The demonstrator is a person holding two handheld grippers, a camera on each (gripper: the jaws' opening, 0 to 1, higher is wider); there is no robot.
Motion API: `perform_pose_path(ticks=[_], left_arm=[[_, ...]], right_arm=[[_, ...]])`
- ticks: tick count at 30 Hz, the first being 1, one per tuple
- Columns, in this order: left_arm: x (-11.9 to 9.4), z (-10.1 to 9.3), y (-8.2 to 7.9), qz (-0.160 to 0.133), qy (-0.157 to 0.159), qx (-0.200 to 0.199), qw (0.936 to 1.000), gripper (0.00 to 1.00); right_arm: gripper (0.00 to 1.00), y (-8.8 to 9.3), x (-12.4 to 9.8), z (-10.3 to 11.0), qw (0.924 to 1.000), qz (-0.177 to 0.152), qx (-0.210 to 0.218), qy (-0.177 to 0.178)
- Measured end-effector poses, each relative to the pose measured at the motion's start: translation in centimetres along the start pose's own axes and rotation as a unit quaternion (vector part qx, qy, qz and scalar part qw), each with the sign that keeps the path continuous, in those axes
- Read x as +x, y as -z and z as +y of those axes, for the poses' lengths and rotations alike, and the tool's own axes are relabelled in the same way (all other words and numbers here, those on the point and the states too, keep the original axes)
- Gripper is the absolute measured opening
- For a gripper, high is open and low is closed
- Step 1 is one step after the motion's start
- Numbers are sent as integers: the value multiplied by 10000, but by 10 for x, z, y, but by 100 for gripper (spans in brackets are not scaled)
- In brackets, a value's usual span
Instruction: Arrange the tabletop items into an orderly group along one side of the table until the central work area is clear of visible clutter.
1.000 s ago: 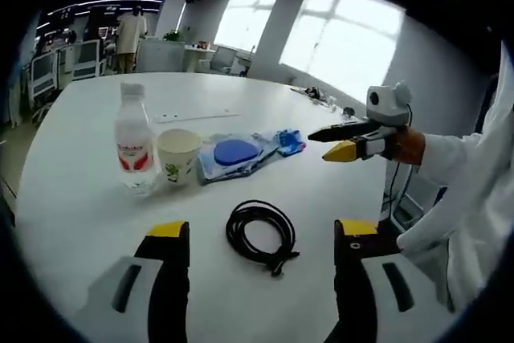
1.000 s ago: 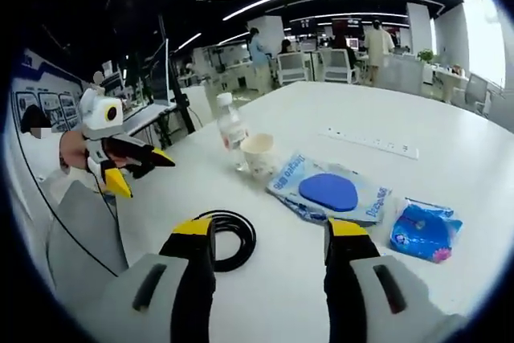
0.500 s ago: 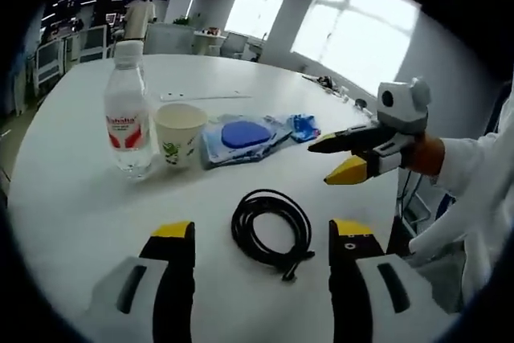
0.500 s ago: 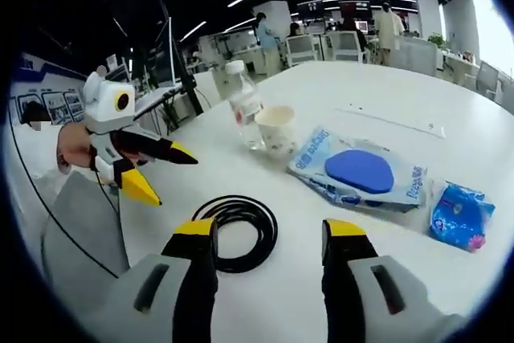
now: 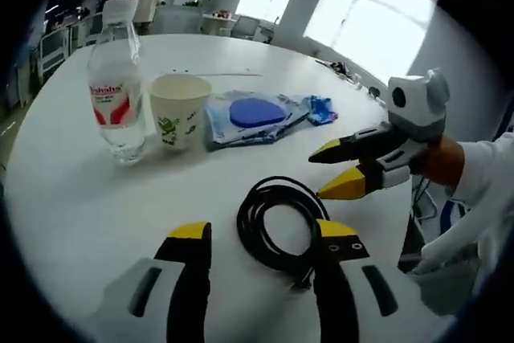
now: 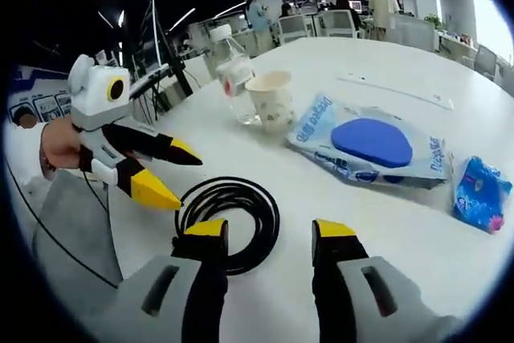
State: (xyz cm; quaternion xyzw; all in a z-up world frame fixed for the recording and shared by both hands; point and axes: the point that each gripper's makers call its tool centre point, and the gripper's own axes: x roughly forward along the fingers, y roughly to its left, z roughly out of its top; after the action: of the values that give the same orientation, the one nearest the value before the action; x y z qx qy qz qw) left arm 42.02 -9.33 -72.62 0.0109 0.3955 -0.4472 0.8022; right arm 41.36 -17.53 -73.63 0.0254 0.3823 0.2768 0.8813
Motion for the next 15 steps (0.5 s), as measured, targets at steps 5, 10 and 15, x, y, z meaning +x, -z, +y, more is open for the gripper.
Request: perform_pose_path(ticks=[5,10,15], left_arm=[[9,1,6,195,-96,120,9997,44],[17,1,14,355,-187,207,9990,41],[20,0,19,438,-235,195,9986,40]], right_arm=[[37,7,6,0,9999,121,70,-6],[36,12,12,3,9997,231,96,-27],[32,17,17,5,9993,342,143,-37]])
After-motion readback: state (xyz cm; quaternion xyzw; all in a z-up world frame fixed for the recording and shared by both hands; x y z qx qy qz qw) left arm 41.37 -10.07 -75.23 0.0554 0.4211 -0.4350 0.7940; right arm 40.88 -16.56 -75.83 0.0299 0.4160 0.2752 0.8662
